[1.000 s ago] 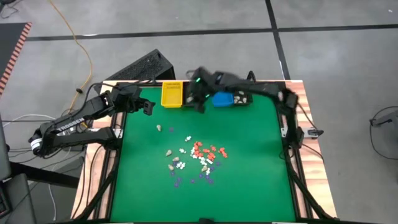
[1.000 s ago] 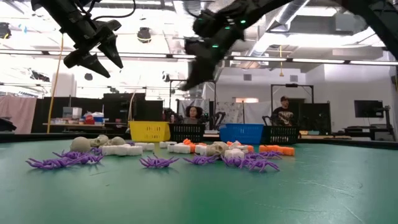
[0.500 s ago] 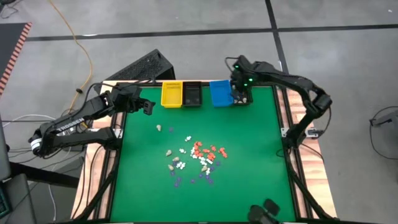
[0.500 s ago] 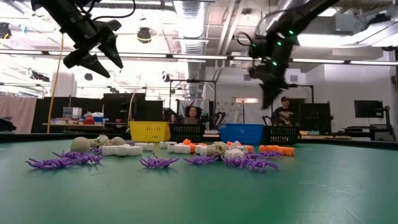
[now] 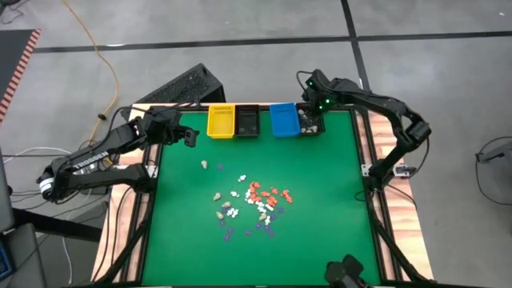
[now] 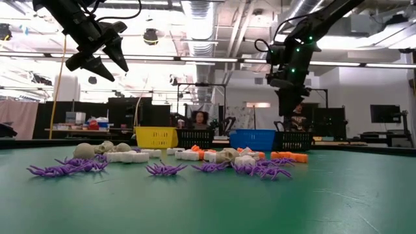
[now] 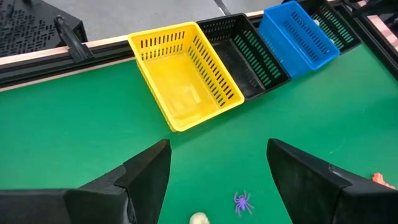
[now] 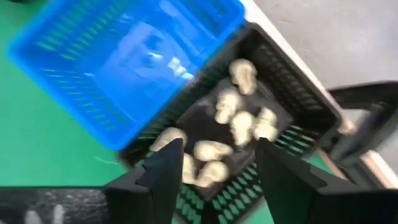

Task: Sort Halloween decoration
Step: Put the white skull toy into the right black basket

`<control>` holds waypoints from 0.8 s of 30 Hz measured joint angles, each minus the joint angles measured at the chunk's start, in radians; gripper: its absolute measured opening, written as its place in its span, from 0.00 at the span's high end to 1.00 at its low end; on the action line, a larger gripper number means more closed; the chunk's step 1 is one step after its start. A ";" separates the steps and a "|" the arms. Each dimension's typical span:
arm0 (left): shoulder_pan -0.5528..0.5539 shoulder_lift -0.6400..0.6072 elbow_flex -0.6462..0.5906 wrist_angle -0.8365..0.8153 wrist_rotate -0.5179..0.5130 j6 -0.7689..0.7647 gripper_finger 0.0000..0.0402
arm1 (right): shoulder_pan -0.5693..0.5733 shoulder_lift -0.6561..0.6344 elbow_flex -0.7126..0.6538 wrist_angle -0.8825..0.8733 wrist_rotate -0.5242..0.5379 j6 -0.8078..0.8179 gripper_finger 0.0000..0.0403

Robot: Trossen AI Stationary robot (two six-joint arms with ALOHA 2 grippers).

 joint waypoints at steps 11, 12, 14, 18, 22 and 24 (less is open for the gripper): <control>0.000 0.000 0.000 0.000 0.000 0.000 0.36 | 0.154 -0.026 0.002 0.325 -0.265 0.097 0.42; 0.000 0.000 0.000 0.000 0.000 0.000 0.36 | 0.183 -0.024 0.002 0.365 -0.265 0.106 0.42; 0.000 0.000 0.000 0.000 0.000 0.000 0.36 | 0.255 -0.006 0.002 0.466 -0.254 0.121 0.43; 0.000 0.000 0.000 0.000 0.000 0.000 0.36 | 0.383 0.056 0.002 0.692 -0.190 0.211 0.43; 0.000 0.000 0.000 -0.001 0.001 0.001 0.36 | 0.491 0.154 0.016 0.916 -0.130 0.282 0.43; 0.000 0.000 0.000 -0.001 0.002 0.001 0.36 | 0.534 0.215 0.044 0.962 -0.098 0.288 0.43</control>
